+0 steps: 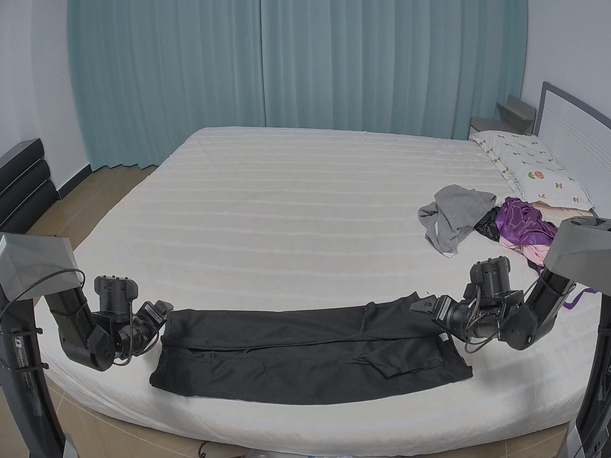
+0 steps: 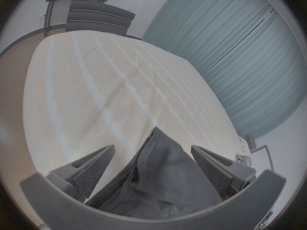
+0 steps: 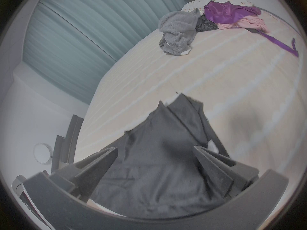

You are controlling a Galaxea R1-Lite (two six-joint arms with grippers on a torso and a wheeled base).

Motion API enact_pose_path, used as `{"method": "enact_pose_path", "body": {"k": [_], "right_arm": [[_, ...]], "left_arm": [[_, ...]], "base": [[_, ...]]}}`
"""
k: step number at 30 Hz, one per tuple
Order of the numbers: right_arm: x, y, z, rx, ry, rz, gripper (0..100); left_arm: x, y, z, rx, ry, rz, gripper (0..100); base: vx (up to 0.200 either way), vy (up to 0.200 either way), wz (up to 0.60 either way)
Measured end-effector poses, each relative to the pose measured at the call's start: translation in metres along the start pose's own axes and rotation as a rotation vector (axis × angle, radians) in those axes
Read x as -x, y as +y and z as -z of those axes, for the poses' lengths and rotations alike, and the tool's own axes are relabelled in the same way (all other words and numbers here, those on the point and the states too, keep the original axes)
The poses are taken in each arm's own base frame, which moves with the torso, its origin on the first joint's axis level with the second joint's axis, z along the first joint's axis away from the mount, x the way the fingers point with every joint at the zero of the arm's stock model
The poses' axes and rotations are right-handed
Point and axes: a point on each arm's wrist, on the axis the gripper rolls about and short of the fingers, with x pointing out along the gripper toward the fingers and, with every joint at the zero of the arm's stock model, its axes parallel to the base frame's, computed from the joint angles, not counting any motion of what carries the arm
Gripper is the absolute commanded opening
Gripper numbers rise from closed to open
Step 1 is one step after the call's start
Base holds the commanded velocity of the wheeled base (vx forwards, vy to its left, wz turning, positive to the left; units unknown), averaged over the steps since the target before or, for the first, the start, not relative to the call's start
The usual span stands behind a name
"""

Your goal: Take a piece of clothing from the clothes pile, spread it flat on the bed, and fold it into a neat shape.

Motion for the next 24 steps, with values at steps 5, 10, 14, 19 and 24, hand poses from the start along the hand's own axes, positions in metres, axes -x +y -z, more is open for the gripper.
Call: {"method": "enact_pose_path", "body": {"k": [5,10,14,19,24], "right_arm": [[0.014,-0.005,0.016,-0.046,-0.002,-0.023,100],[0.014,-0.009,0.023,-0.090,-0.004,-0.033,100],[0.011,-0.012,0.027,-0.108,0.009,-0.020,100],[0.002,-0.015,0.029,-0.116,0.014,-0.006,100],[-0.007,-0.014,0.028,-0.111,0.000,-0.018,100]], "left_arm": [[0.017,0.007,0.008,0.014,0.048,-0.007,100],[0.026,0.010,0.012,0.018,0.074,-0.006,100],[0.028,0.010,0.012,0.038,0.078,-0.007,100],[0.028,0.011,0.013,0.051,0.102,0.007,100],[0.028,0.011,0.013,0.052,0.105,0.009,100]], "base": [[0.000,0.000,0.00],[0.000,0.000,0.00],[0.000,0.000,0.00],[0.000,0.000,0.00],[0.000,0.000,0.00]]}}
